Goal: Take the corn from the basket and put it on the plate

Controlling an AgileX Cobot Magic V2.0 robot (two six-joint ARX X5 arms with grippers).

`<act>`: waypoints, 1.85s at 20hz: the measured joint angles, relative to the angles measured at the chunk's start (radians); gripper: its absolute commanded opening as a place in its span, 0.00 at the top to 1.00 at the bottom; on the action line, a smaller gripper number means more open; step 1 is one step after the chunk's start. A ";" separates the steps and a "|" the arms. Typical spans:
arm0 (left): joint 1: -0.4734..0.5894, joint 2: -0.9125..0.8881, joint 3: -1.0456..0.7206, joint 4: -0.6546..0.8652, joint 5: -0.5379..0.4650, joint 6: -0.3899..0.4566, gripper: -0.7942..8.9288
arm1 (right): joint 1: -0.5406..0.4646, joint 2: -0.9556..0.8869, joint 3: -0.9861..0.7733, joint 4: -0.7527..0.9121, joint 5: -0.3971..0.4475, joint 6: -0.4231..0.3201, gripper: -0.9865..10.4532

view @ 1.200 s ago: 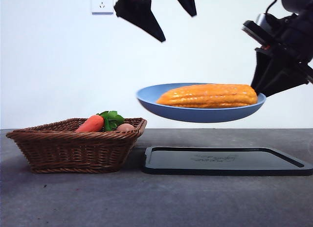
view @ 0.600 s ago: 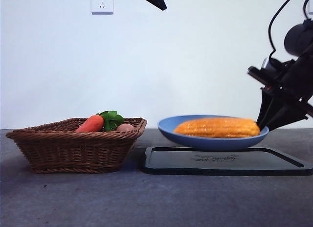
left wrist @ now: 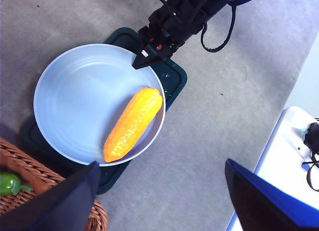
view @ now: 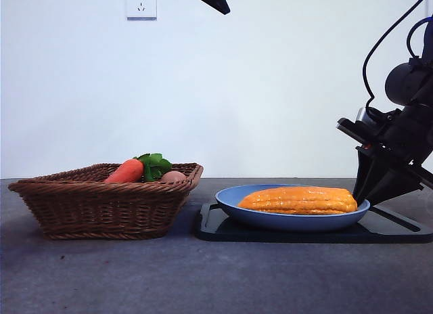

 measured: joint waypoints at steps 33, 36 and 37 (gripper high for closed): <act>0.000 0.000 0.000 -0.160 0.000 0.000 0.91 | 0.274 -0.800 0.026 -0.615 0.076 -0.253 0.91; 0.000 0.000 0.000 -0.147 0.000 0.000 0.91 | 0.274 -0.800 0.026 -0.614 0.076 -0.255 0.91; 0.000 0.000 0.000 -0.139 0.000 0.000 0.91 | 0.274 -0.800 0.026 -0.613 0.076 -0.255 0.91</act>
